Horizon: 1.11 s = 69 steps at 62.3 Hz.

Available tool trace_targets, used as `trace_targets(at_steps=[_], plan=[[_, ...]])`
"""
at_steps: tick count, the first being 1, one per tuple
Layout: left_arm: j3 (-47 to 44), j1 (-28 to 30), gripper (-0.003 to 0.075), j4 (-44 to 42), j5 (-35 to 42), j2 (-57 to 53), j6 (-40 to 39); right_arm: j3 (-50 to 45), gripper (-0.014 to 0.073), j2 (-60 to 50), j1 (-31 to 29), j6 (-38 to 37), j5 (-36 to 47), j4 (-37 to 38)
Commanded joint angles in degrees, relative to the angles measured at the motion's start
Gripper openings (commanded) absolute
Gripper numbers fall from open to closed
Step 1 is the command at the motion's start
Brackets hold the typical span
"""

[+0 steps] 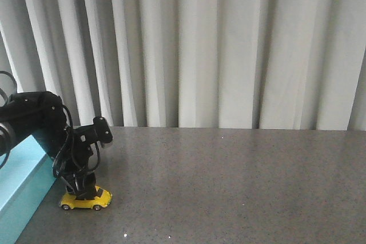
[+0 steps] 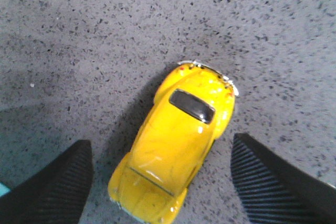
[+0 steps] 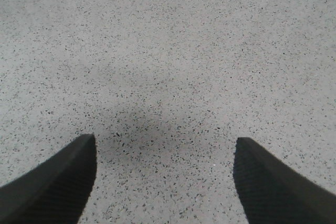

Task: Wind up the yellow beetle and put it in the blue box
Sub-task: 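Close the left gripper on the beetle and lift it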

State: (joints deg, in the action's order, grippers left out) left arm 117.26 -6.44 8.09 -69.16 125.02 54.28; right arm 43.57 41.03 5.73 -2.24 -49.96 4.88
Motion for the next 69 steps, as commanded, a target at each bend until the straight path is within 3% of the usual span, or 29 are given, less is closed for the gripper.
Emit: trace_targets(at_steps=[1,19,41,56,69], plan=[[2.29,0.39,0.0534,1.52,1.37,-1.64,0.90,1.41,0.0526,-0.18,0.02,0.03,3.57,0.71],[2.29,0.82,0.0512,1.64,1.01,1.45,1.02,1.41,0.0526,-0.18,0.02,0.03,3.57,0.71],[2.29,0.82,0.0233,2.88,-0.50,0.55,0.52,1.41,0.0526,-0.18,0.02,0.03,3.57,0.71],[2.29,0.82,0.0260,5.77,-1.01,-4.61,-1.72,1.41,0.0526,-0.18,0.02,0.03,3.57,0.71],[2.29,1.45,0.0262,5.11,-0.93,-12.62,-9.30,1.41,0.0526,-0.18,0.02,0.03,3.57,0.71]])
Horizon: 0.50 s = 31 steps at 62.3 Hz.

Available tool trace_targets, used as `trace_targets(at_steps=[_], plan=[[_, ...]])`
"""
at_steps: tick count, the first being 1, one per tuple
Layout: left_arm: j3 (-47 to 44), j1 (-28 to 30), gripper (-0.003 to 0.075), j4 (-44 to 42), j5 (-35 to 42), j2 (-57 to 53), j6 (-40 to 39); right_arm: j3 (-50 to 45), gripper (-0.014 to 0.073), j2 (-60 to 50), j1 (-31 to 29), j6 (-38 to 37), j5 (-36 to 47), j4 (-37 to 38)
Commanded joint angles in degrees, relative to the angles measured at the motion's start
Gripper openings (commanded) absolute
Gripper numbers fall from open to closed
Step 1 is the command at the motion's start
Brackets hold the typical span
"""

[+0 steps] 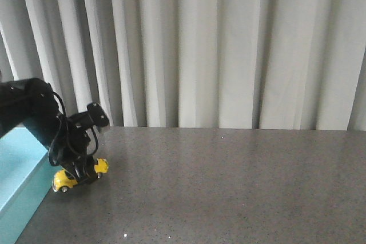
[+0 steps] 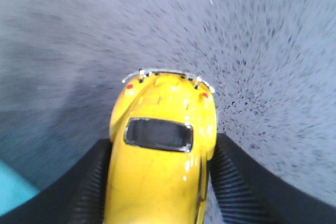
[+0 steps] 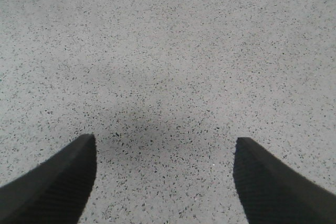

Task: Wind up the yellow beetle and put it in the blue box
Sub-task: 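Close the left gripper on the beetle and lift it, then carry the beetle over the blue box and lower it inside with the left gripper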

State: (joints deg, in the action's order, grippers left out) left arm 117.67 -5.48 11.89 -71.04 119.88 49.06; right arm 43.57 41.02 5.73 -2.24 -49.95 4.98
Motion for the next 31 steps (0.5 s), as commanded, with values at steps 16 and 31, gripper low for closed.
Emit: trace_targets(at_steps=[16,31], plan=[[1.89,7.12,0.0262,1.31,1.02,-15.76,-13.50,1.41,0.0526,-0.16,0.02,0.03,3.55,0.61],[1.89,18.64,0.0262,1.30,3.87,-15.02,-26.54,1.41,0.0526,-0.16,0.02,0.03,3.55,0.61]])
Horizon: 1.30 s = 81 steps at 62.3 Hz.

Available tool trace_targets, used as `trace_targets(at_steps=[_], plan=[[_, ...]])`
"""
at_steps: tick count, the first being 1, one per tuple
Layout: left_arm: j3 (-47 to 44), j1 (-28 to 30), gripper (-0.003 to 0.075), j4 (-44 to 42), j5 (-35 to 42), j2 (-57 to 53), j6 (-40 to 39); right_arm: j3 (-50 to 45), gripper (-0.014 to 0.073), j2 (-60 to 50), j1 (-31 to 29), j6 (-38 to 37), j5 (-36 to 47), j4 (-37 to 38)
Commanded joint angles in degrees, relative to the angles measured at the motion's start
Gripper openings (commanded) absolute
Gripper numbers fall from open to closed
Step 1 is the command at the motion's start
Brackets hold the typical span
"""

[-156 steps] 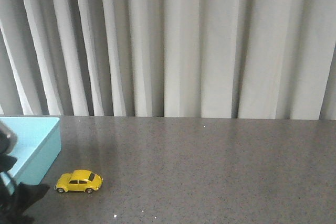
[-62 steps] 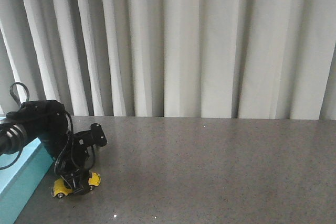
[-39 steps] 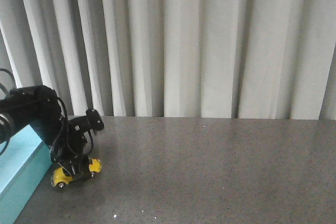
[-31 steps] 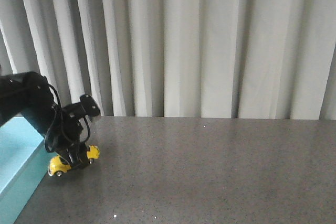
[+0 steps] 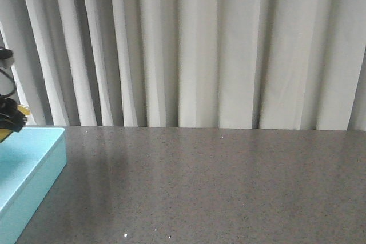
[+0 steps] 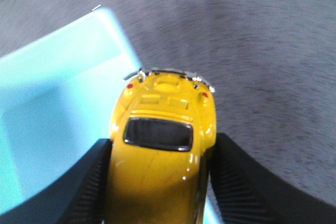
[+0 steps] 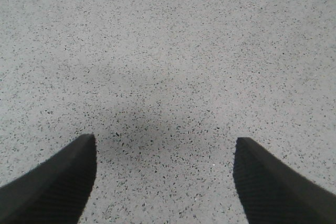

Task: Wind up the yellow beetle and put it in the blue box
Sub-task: 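Carry the beetle over the blue box and lower it inside with the left gripper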

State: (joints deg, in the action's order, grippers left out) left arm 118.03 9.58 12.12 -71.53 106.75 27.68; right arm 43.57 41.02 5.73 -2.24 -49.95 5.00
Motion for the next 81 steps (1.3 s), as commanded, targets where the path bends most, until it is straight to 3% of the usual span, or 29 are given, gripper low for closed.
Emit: trace_targets(at_steps=[1,17,40,62,67,81], plan=[[1.52,4.46,0.0262,1.06,4.58,-1.62,-5.61,1.41,0.0526,-0.16,0.02,0.03,3.55,0.59],[1.52,9.80,0.0262,1.28,6.90,4.38,-6.32,1.41,0.0526,-0.16,0.02,0.03,3.55,0.59],[1.52,9.75,0.0262,6.39,9.12,14.13,-6.52,1.41,0.0526,-0.16,0.02,0.03,3.55,0.59],[1.52,9.75,0.0267,6.20,9.25,18.74,-6.24,1.41,0.0526,-0.16,0.02,0.03,3.55,0.59],[1.52,9.75,0.0305,6.25,8.80,18.95,-4.40,1.41,0.0526,-0.16,0.02,0.03,3.55,0.59],[1.52,9.75,0.0511,6.32,8.82,18.89,-4.29,1.41,0.0526,-0.16,0.02,0.03,3.55,0.59]])
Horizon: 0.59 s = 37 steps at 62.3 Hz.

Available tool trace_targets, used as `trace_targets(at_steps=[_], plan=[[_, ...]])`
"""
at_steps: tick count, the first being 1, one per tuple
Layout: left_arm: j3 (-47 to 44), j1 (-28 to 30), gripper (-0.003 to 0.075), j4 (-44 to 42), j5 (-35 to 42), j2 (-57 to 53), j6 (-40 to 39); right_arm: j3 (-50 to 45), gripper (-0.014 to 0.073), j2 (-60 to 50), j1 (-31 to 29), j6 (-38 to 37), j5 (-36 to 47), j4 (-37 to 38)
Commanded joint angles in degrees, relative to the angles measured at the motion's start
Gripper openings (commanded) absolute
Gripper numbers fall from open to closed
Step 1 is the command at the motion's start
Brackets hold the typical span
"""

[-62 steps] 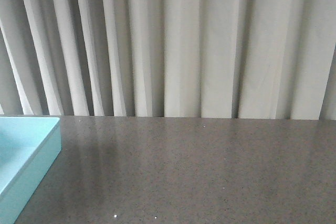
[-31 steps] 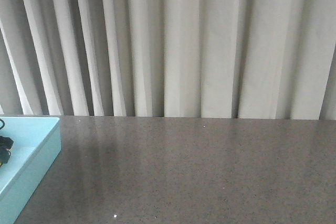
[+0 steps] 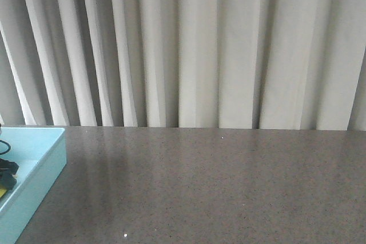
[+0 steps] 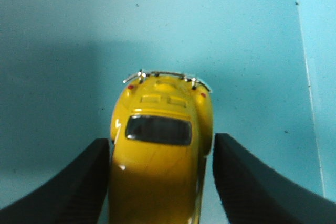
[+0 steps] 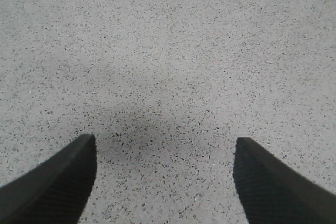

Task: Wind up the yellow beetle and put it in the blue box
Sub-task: 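Carry the beetle over the blue box and lower it inside with the left gripper, then open the left gripper and raise it out of the box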

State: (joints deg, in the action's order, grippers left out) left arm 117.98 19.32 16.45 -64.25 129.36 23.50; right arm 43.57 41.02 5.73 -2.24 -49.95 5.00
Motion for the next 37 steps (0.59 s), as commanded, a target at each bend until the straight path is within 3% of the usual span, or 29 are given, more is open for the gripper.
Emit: trace_targets(at_steps=[1,9,37], plan=[[1.57,0.02,0.0522,2.00,1.54,-3.79,-0.31,1.41,0.0526,-0.16,0.02,0.03,3.55,0.59],[1.57,0.02,0.0567,2.11,0.98,-4.54,-0.43,1.41,0.0526,-0.16,0.02,0.03,3.55,0.59],[1.57,0.02,0.0566,3.56,-7.37,-16.58,-0.49,1.41,0.0526,-0.16,0.02,0.03,3.55,0.59]])
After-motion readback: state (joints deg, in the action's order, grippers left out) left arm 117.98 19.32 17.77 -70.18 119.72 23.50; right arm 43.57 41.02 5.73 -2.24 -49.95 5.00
